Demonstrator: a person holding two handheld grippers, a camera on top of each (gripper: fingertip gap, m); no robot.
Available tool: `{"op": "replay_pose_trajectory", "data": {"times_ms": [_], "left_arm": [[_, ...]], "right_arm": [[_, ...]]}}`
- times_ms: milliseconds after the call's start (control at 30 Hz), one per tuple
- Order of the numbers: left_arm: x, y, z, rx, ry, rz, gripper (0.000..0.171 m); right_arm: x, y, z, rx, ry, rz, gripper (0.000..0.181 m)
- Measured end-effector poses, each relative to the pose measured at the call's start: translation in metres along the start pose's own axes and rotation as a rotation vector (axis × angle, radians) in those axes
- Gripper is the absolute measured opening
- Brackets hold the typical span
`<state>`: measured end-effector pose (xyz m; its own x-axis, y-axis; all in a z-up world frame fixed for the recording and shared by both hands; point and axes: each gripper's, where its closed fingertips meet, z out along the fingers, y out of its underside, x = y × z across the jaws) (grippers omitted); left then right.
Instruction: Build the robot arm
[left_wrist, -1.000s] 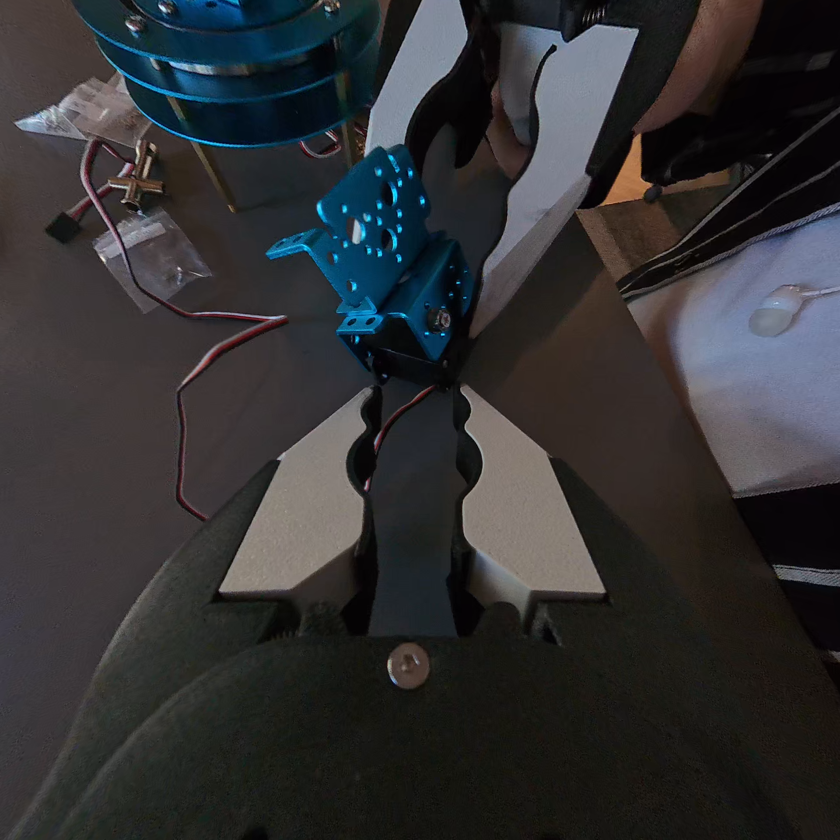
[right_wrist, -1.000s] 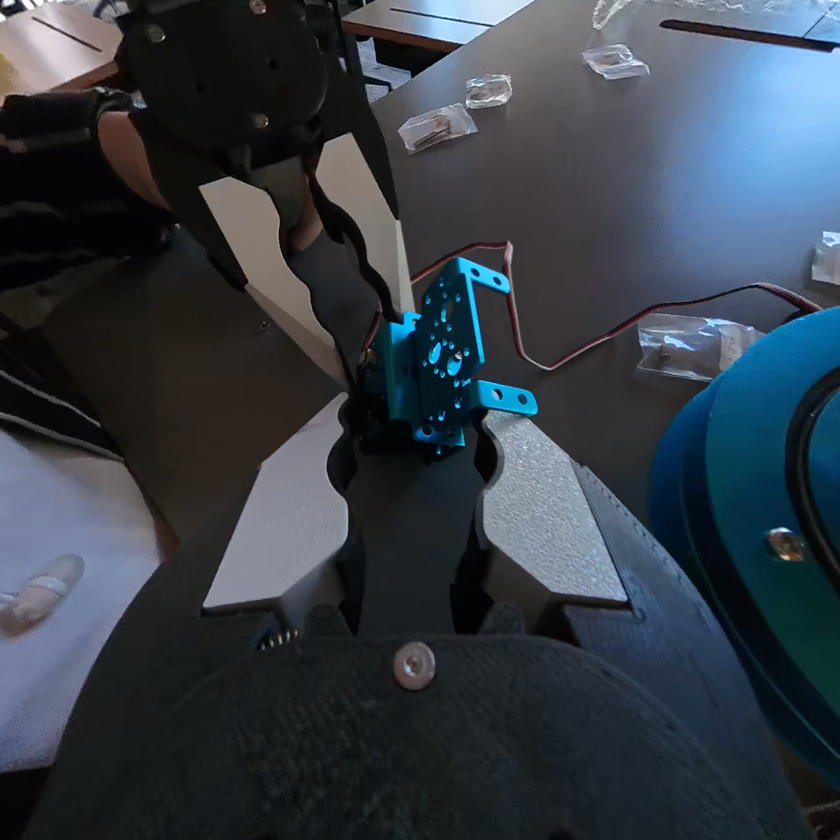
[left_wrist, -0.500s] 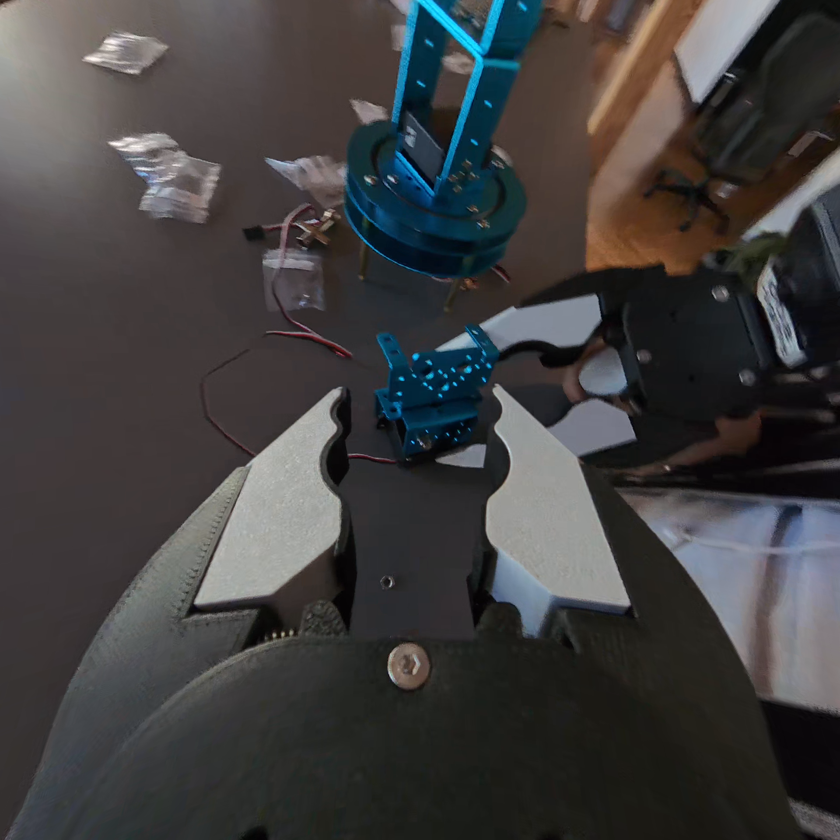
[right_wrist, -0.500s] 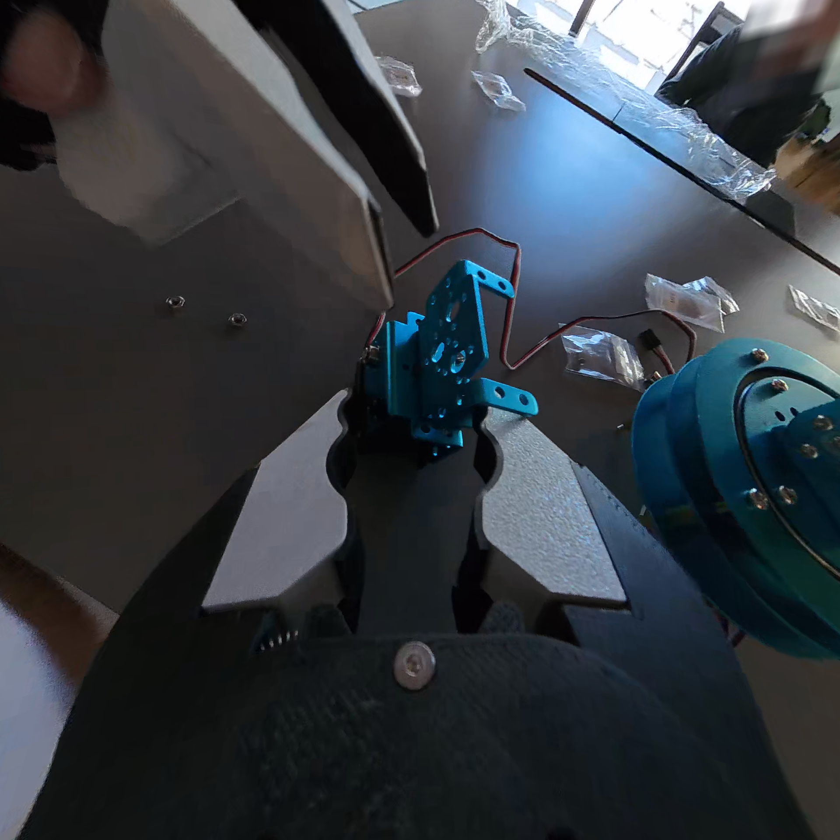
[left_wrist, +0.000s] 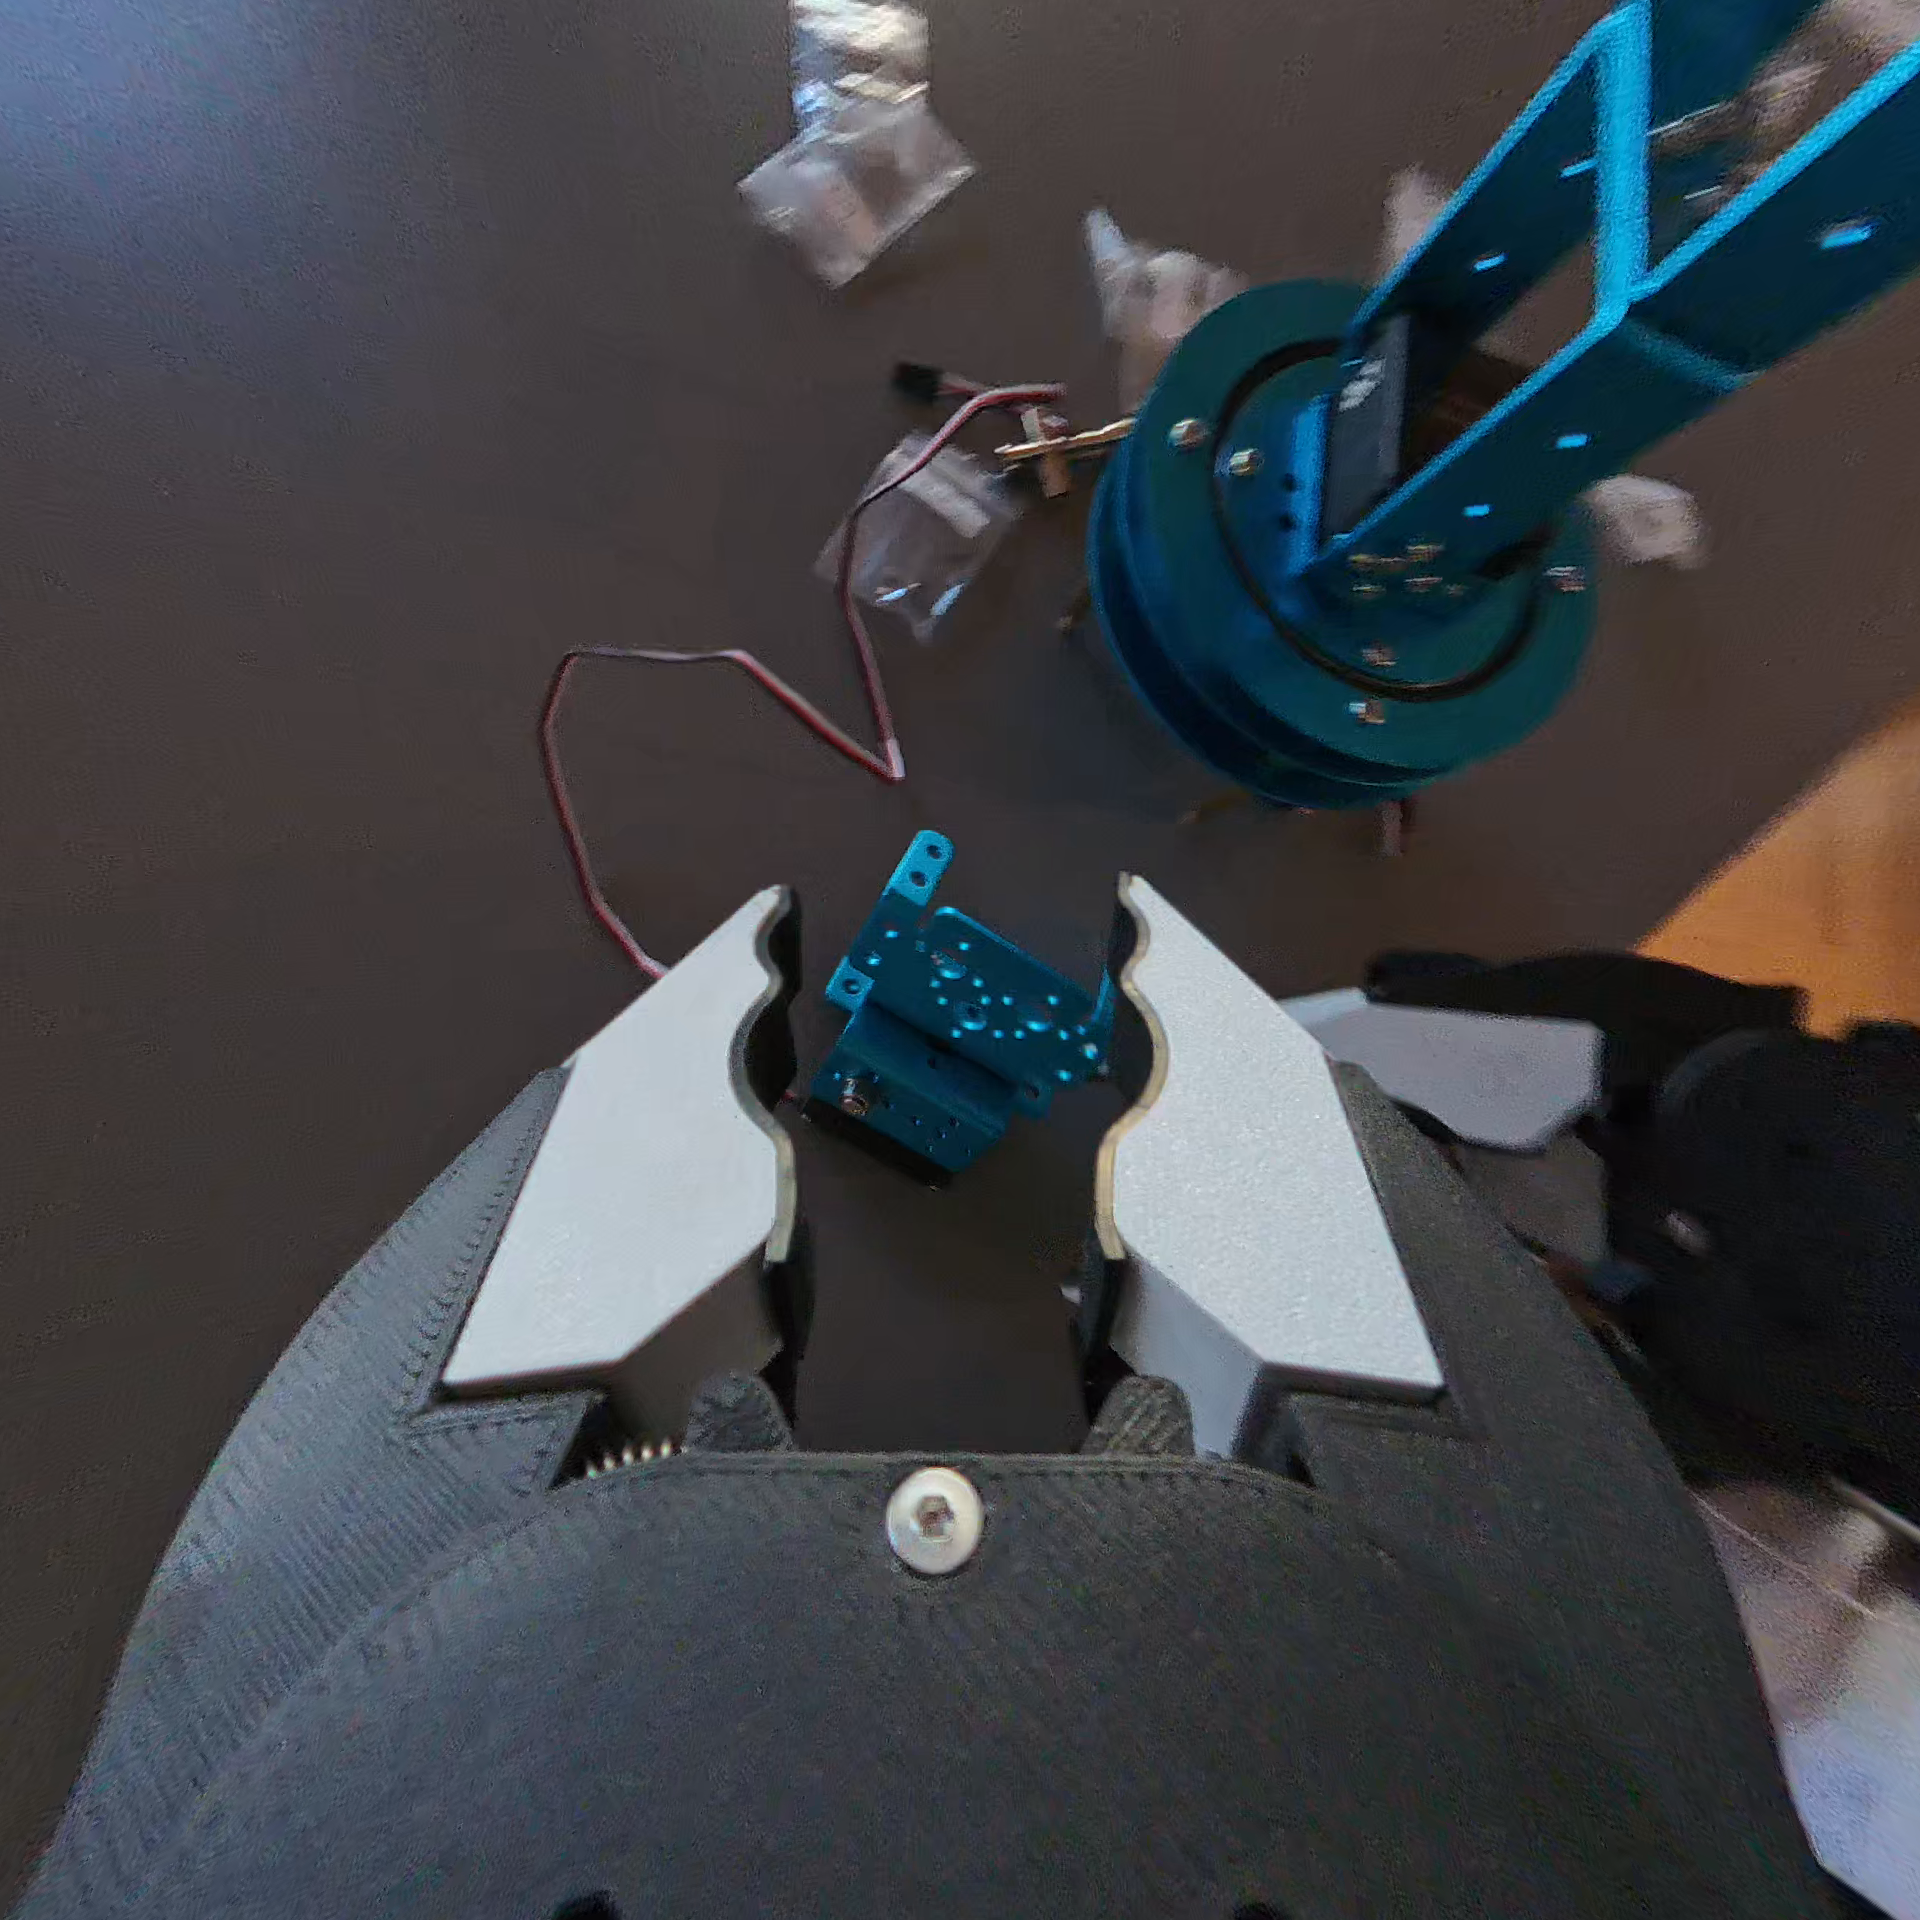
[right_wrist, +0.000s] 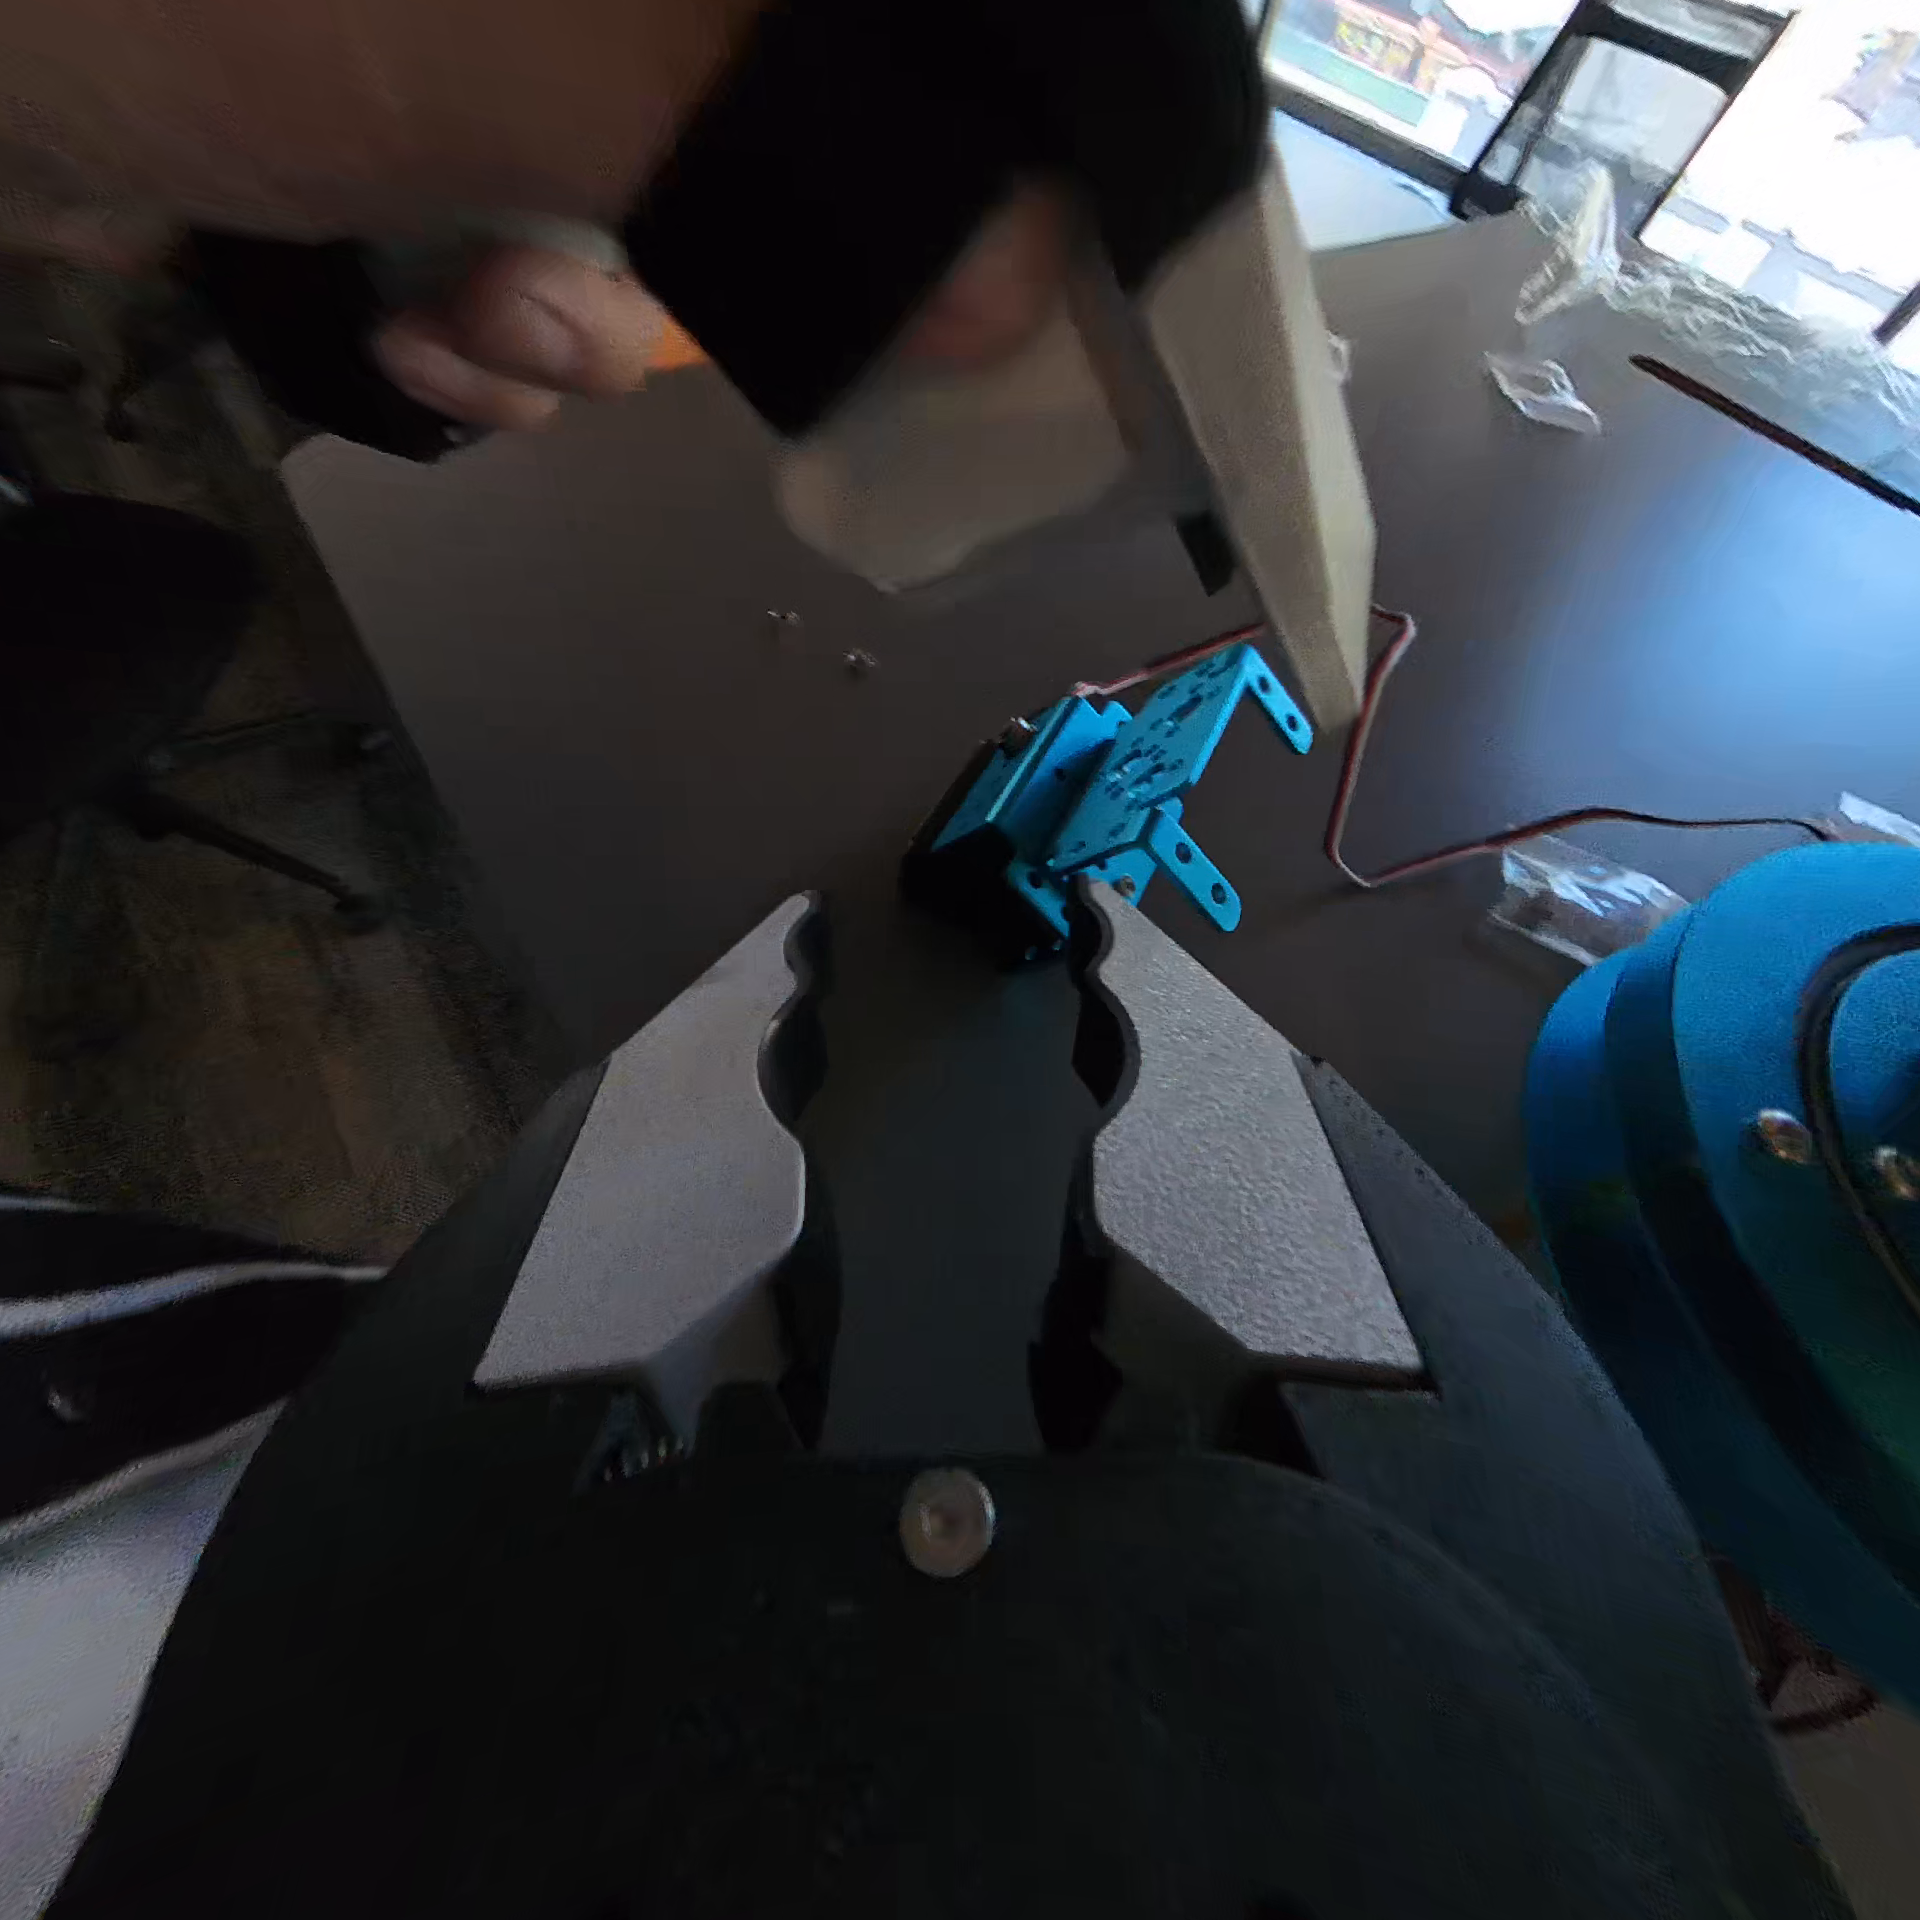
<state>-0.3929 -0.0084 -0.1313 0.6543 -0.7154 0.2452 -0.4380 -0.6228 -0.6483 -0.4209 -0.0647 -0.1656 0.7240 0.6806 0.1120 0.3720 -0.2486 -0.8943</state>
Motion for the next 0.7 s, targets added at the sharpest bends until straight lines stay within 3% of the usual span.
{"op": "replay_pose_trajectory", "data": {"times_ms": [167,267,367,700], "left_arm": [[-0.011,0.022,0.007,-0.227,-0.300,0.034,0.051],[-0.011,0.029,0.003,-0.268,-0.350,-0.003,0.042],[-0.011,0.039,-0.006,-0.319,-0.361,-0.005,0.018],[-0.025,0.055,-0.027,-0.463,-0.431,0.031,0.007]], "right_arm": [[-0.020,0.010,-0.008,-0.037,-0.143,-0.065,0.046],[-0.020,0.012,-0.024,0.005,-0.177,-0.078,0.045],[-0.016,0.015,-0.036,0.031,-0.200,-0.043,0.045],[0.009,0.018,-0.048,0.043,-0.188,-0.013,0.044]]}}
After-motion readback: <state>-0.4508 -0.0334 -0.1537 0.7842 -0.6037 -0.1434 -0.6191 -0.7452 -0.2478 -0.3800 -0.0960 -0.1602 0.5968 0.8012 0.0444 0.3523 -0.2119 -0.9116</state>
